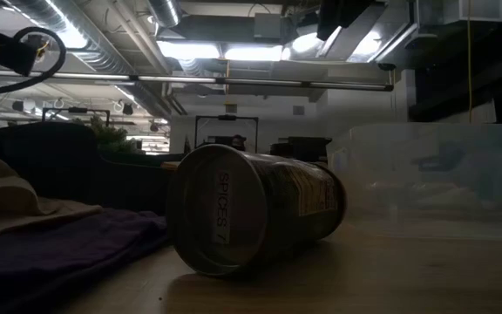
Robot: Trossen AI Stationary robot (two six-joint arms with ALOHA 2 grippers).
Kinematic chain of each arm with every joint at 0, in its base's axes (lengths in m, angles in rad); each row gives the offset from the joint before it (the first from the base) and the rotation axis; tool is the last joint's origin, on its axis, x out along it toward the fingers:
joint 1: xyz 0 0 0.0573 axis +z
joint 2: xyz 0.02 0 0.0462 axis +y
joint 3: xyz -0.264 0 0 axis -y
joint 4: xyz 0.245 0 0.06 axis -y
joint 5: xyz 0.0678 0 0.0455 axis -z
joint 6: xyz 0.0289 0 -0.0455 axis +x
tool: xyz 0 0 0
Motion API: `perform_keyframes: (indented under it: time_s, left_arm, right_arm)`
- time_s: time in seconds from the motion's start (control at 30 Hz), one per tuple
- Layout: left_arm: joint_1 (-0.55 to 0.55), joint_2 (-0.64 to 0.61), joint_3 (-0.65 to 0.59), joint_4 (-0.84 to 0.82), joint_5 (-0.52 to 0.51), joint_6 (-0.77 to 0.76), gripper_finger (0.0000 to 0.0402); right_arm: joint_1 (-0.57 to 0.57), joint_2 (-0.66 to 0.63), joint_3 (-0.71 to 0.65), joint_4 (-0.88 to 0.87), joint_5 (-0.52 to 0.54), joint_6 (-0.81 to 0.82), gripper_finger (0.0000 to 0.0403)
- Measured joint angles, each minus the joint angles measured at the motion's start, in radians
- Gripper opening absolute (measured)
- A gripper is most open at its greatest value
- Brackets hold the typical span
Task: Sort spices by type
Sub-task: Put the green seasoning can into the green bin, then put the left black seasoning bottle into the transparent bin
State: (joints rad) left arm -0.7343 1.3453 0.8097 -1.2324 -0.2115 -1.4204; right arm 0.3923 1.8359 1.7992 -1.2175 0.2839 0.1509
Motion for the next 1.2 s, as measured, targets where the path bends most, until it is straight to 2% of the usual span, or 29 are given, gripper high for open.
perform_keyframes:
  time_s: [0.13, 0.37, 0.63, 0.87, 1.0, 1.2]
  left_arm:
    - [0.01, -0.004, 0.017, -0.016, 0.041, 0.018, 0.0183]
    - [0.01, -0.004, 0.073, -0.025, 0.043, 0.067, 0.0183]
    - [0.01, -0.004, 0.148, -0.186, 0.043, 0.059, 0.0183]
    - [0.009, -0.004, 0.266, -0.234, 0.046, 0.079, 0.0182]
    - [-0.002, -0.004, 0.366, -0.221, 0.109, 0.113, 0.0179]
    - [-0.033, -0.005, 0.444, -0.139, 0.235, 0.011, 0.0178]
  right_arm:
    - [0.0, 0.0, 0.0, 0.0, -0.009, 0.0, 0.023]
    - [0.0, 0.0, 0.0, 0.002, -0.014, 0.0, 0.023]
    - [0.0, 0.0, 0.0, 0.005, -0.015, 0.0, 0.023]
    - [0.0, 0.0, 0.0, 0.005, -0.015, 0.0, 0.023]
    - [0.0, 0.0, 0.0, 0.005, -0.015, 0.0, 0.023]
    - [0.0, 0.0, 0.0, 0.005, -0.015, 0.001, 0.023]
